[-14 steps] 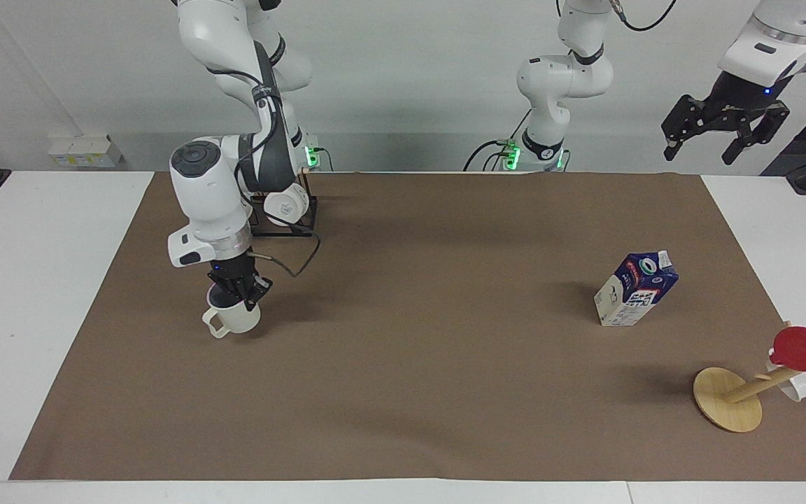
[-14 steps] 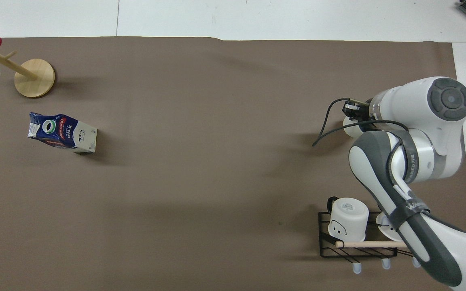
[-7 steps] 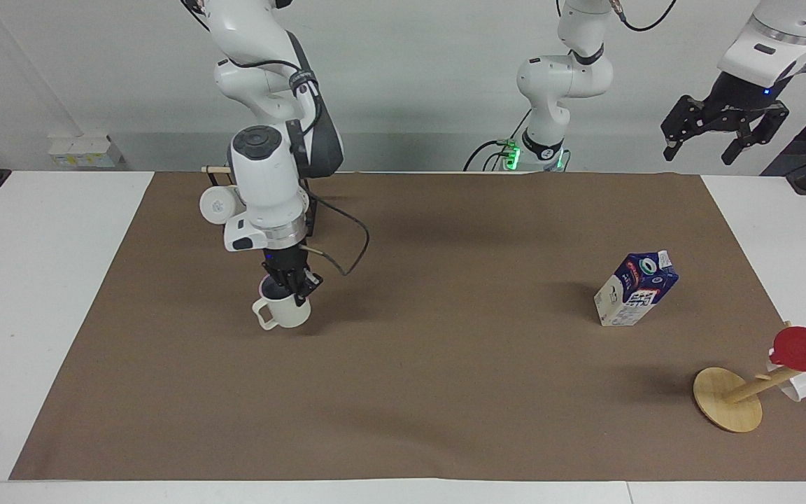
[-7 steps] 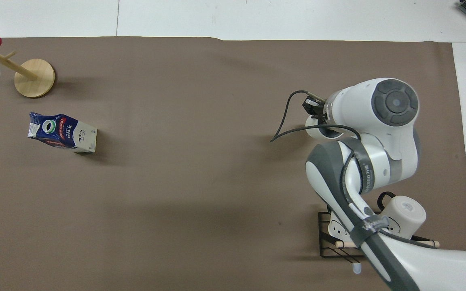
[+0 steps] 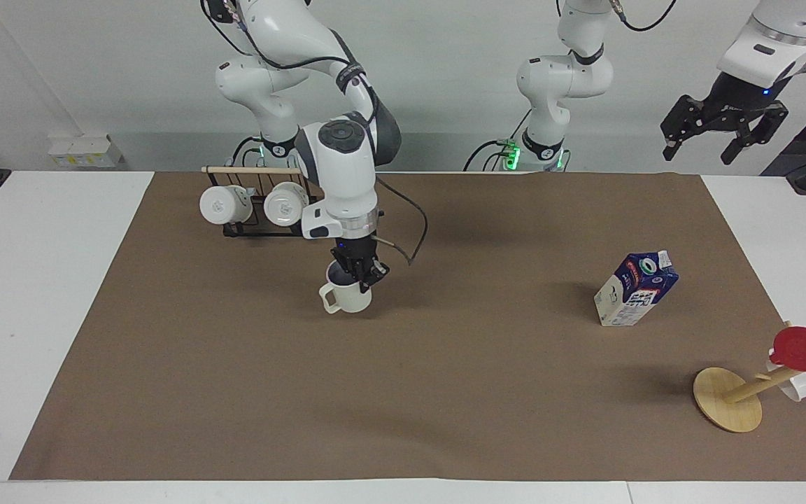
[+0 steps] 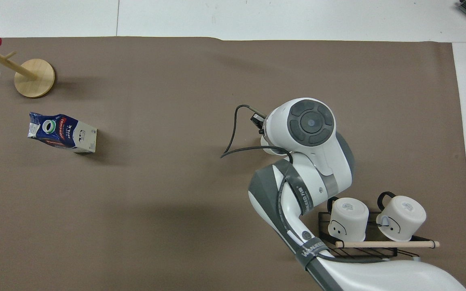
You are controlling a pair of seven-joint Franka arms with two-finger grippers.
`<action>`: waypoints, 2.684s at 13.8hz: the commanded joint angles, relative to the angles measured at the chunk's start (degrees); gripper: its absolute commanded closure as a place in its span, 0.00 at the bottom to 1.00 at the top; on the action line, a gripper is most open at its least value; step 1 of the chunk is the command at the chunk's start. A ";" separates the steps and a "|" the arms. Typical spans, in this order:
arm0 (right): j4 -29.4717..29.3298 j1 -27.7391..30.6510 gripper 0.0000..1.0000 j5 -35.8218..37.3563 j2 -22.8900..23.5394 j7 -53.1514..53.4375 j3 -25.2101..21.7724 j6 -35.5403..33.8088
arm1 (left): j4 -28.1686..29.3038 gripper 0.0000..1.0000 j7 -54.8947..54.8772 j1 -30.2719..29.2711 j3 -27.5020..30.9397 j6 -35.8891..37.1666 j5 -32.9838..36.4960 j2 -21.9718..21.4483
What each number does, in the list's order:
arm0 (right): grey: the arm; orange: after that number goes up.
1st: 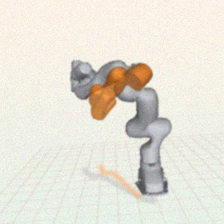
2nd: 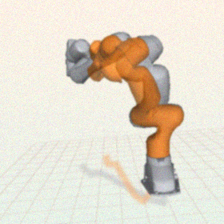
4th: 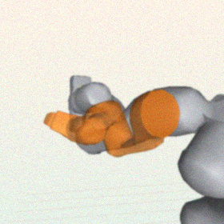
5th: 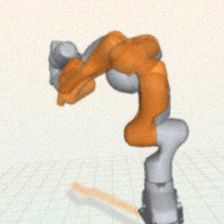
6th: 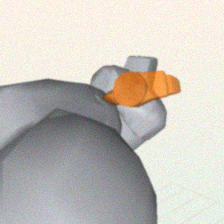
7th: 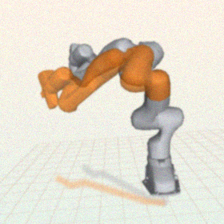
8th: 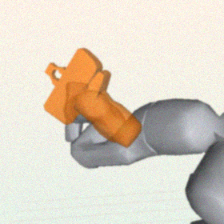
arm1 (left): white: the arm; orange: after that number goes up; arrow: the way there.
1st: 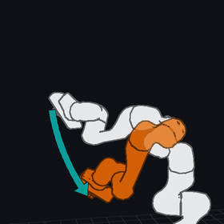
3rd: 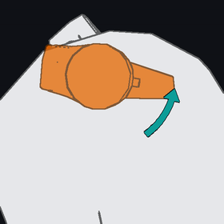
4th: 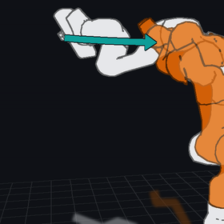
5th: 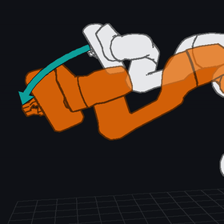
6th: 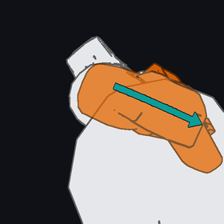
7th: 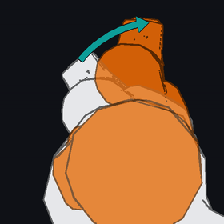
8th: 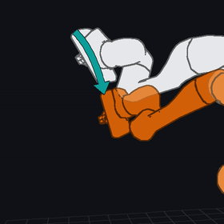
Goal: Place cup and milk on table
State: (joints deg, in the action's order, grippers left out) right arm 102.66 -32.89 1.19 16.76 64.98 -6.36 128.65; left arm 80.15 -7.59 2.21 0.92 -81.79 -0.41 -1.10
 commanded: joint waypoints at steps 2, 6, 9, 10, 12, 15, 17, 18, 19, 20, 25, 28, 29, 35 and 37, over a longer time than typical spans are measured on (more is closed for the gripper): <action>-1.49 -3.23 1.00 0.30 2.40 4.35 -0.23 0.20 | 1.67 0.00 -0.23 0.08 0.14 0.14 -0.30 -1.63; -1.14 -3.76 1.00 -0.13 2.84 4.71 -0.23 1.43 | 1.76 0.00 -0.05 -0.18 0.14 -0.13 -0.30 -1.63; -0.97 -5.17 1.00 -0.05 3.90 7.25 -0.23 1.96 | 1.67 0.00 -0.32 -0.27 0.14 -0.30 -0.30 -1.54; -0.88 -5.26 1.00 0.30 3.90 7.44 -0.23 2.13 | 1.67 0.00 -0.32 -0.36 0.14 -0.48 -0.30 -1.54; -0.97 -5.43 1.00 0.48 4.68 7.62 -0.23 2.40 | 1.58 0.00 -0.41 -0.36 0.14 -0.74 -0.30 -1.45; -0.09 -5.96 1.00 0.92 4.86 7.70 -0.23 4.59 | 1.50 0.00 -0.49 -0.45 0.14 -2.76 -0.30 -1.19; 0.17 -5.87 1.00 1.01 4.86 7.70 -0.23 4.77 | 1.58 0.00 -0.49 -0.45 0.14 -3.20 -0.30 -1.19; 0.44 -5.96 1.00 1.01 4.95 7.70 -0.23 4.86 | 1.58 0.00 -0.49 -0.45 0.14 -3.20 -0.30 -1.19; 0.53 -6.14 1.00 1.01 5.39 7.62 -0.23 5.21 | 1.58 0.00 -0.58 -0.45 0.14 -3.29 -0.30 -1.19; 0.44 -6.05 1.00 1.01 5.39 7.62 -0.23 5.47 | 1.50 0.00 -0.58 -0.45 0.05 -3.46 -0.30 -1.01; 0.18 -6.05 0.00 2.75 5.39 7.44 -0.32 5.04 | 5.00 0.00 -0.67 -0.54 0.14 -10.65 -0.30 1.09; -0.53 -5.00 0.00 5.05 4.08 5.61 -0.67 4.77 | 11.58 0.00 -0.76 -0.62 0.14 -17.94 -0.30 1.88; -0.53 -4.82 0.00 4.44 2.94 4.03 -0.84 4.77 | 13.69 0.00 -0.84 -0.71 0.22 -19.88 -0.30 1.97; -0.44 -0.78 0.00 4.09 -2.95 -7.12 -0.76 0.47 | 20.65 0.00 -0.84 -2.29 0.22 -30.34 -0.30 5.57; -0.26 1.15 0.00 4.09 -4.62 -12.22 -0.76 -1.11 | 24.07 0.00 -0.76 -2.38 0.22 -33.77 -0.30 5.58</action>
State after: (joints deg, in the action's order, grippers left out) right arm 101.37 -33.72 4.83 14.13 57.55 -7.64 128.93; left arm 100.24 -7.61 0.72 1.70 -111.66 -0.41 5.19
